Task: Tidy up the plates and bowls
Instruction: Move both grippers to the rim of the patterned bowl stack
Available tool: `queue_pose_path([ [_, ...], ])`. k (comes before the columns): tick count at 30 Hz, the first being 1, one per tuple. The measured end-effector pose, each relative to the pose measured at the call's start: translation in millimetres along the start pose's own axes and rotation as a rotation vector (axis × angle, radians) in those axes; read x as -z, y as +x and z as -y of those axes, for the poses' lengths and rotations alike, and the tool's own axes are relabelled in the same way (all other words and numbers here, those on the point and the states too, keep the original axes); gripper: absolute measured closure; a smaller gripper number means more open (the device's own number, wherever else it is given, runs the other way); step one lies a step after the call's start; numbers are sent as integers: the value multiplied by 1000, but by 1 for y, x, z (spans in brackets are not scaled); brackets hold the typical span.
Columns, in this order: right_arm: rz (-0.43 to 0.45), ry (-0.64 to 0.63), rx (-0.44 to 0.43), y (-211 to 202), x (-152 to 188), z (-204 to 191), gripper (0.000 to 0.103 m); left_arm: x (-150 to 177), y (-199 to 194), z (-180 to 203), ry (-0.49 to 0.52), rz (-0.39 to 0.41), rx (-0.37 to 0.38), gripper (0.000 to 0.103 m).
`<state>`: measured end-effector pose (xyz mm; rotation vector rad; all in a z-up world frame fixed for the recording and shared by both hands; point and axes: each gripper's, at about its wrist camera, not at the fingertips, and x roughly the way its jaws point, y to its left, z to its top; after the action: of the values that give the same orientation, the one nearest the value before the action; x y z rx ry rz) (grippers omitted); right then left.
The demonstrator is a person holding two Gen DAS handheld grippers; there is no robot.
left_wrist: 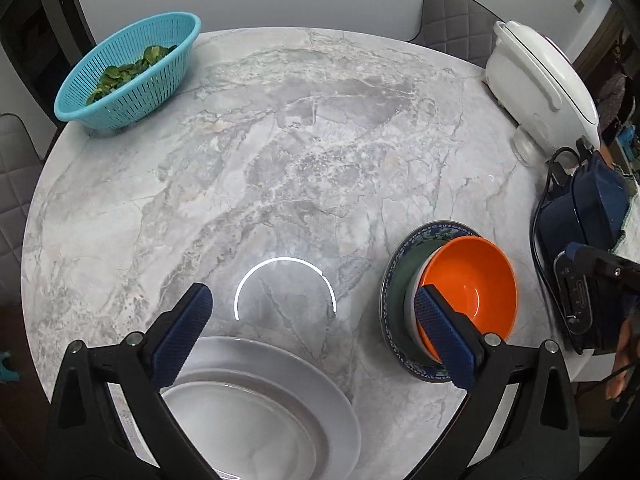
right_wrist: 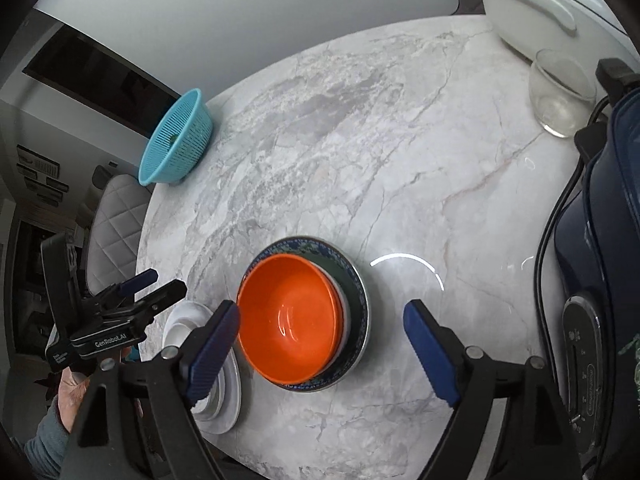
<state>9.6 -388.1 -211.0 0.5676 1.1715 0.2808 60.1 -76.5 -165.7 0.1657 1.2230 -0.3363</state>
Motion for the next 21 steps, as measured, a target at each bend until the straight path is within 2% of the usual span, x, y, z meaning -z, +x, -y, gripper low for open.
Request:
queue_pose_path([
  [5, 73, 27, -5, -15, 6, -2, 16, 4, -15, -1, 23, 50, -26, 0],
  [8, 105, 31, 19, -22, 13, -4, 16, 10, -33, 2, 52, 134, -33, 0],
  [11, 114, 21, 69, -24, 22, -8, 16, 12, -41, 0, 48, 153, -60, 0],
  [14, 139, 38, 81, -27, 31, -9, 16, 13, -38, -7, 21, 129, -34, 1],
  [16, 138, 38, 88, -26, 36, -11, 16, 14, -34, -9, -10, 102, -130, 2],
  [18, 136, 26, 92, -24, 39, -12, 16, 14, -30, -8, 6, 98, -205, 2],
  [21, 124, 12, 106, -17, 39, -8, 16, 14, -24, -6, 16, 82, -192, 2],
])
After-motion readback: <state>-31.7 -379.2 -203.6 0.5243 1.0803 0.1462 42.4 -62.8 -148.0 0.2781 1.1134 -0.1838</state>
